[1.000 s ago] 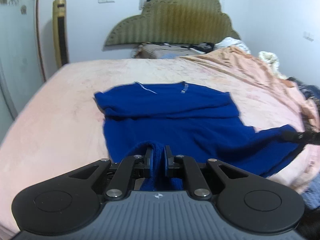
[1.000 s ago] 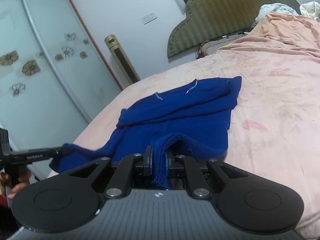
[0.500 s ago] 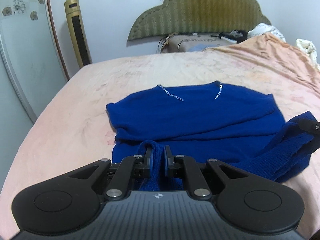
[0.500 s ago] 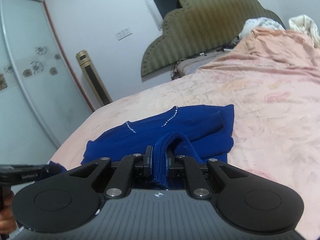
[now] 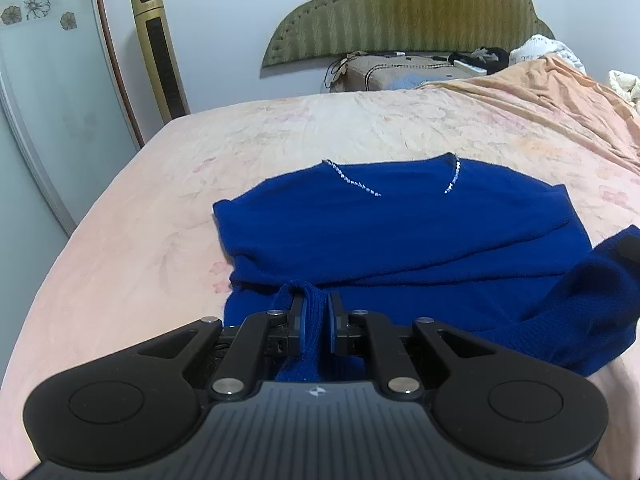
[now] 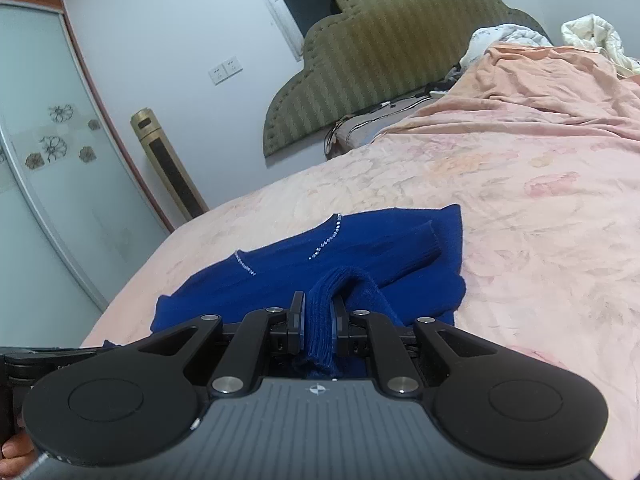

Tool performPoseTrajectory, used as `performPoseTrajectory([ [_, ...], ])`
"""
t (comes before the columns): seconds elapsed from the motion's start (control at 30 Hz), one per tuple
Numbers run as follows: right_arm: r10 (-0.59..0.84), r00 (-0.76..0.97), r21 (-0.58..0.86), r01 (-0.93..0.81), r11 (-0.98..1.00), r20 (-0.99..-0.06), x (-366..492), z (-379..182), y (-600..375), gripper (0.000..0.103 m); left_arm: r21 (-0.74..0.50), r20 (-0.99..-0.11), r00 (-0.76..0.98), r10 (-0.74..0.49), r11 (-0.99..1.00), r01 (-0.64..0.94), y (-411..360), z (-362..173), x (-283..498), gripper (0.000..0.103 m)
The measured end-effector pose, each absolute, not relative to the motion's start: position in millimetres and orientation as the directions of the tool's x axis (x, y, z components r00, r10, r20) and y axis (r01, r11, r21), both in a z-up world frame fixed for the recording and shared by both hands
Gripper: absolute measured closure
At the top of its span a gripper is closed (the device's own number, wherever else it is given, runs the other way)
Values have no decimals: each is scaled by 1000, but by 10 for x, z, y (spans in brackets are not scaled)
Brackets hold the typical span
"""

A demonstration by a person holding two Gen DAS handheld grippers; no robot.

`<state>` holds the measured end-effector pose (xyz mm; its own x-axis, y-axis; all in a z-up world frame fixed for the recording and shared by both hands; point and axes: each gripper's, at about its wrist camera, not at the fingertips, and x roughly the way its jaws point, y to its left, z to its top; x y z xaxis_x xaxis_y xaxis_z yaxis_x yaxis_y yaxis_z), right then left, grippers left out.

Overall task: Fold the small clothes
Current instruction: 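Grip the sweater hem with the left gripper while the right gripper grips it too, lifting, then lift the hem with both grippers and fold it toward the collar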

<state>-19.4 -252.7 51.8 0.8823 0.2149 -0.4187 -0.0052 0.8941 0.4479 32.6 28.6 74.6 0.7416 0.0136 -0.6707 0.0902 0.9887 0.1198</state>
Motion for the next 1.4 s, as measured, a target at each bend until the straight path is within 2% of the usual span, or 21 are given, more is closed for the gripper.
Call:
performPoseTrajectory([
  [0.33,219,894,483,-3,875,-391,-48,623,-2603,90,115,-609,793,6,990,81,266,1009,471,93],
  [0.77,240,901,582,17,813,-361,559,714,-2824,90,104,-600,799,51,994,15,421,1105,1267,93],
  [0.9,247,890,619,49,784,-383,917,590,-2881,90,87,-634,771,54,996,1,479,971,1687,93],
  [1.2,241,843,642,151,752,-481,1719,213,-2948,90,137,-681,722,118,990,-33,443,561,2410,92],
  [1.23,249,833,648,162,744,-494,1820,156,-2962,90,148,-687,715,127,988,-33,435,509,2473,92],
  [1.4,266,793,687,245,684,-548,2187,-154,-3075,72,198,-689,698,198,977,-82,452,324,2710,90],
])
